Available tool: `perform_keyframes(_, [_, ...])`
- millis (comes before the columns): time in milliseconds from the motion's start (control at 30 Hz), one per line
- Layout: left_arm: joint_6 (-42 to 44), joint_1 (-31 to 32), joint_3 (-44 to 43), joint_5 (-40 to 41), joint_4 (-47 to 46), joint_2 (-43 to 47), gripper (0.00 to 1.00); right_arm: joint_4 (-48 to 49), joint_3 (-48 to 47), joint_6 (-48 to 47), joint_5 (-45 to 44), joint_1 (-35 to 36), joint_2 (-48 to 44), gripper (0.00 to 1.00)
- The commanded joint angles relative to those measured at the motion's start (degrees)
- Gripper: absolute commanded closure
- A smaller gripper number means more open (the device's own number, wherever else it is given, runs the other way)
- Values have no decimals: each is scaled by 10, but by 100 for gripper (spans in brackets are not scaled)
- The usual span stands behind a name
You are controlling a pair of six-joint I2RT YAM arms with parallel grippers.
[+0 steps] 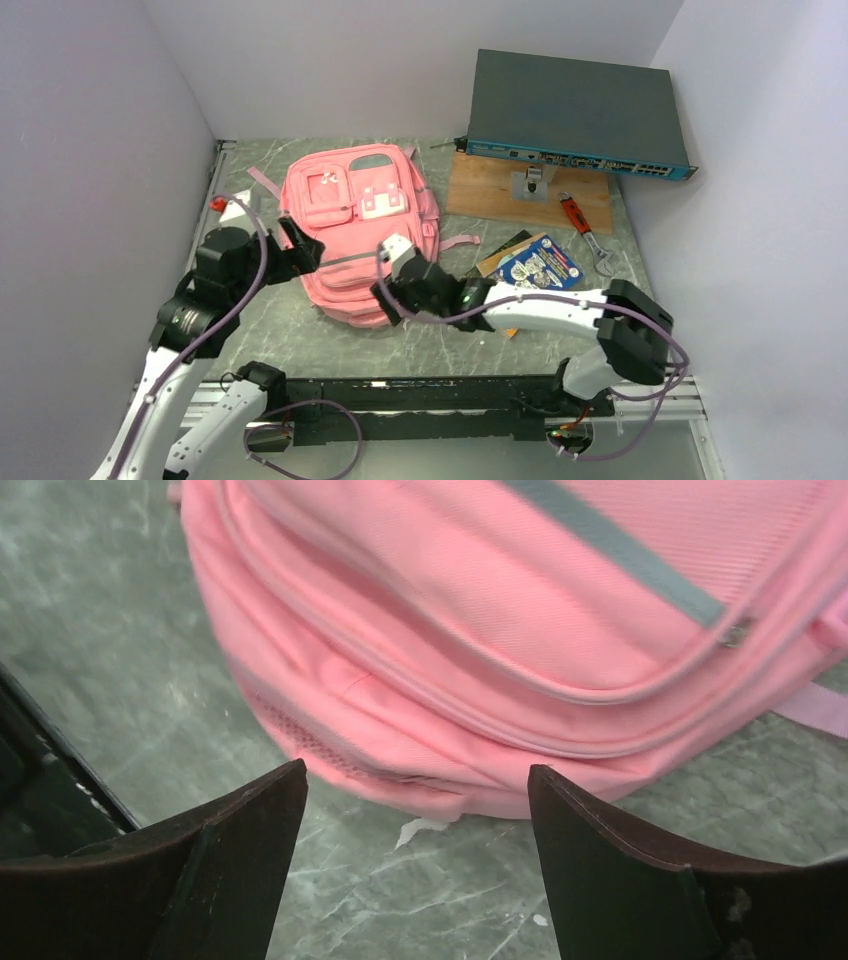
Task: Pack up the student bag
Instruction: Unzip the student bag at the center of the board.
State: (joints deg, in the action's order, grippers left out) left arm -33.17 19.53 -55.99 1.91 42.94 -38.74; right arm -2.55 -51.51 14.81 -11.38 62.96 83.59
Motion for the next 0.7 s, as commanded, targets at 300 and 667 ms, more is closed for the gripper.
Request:
perform_keyframes(300, [-30,-3,-50,217,95,73,2,123,-88,-262,-281,155,197,14])
perform_keyframes(667, [-26,-8,-26,141,81,-19,0,155,-43,-188,-310,133,250,34])
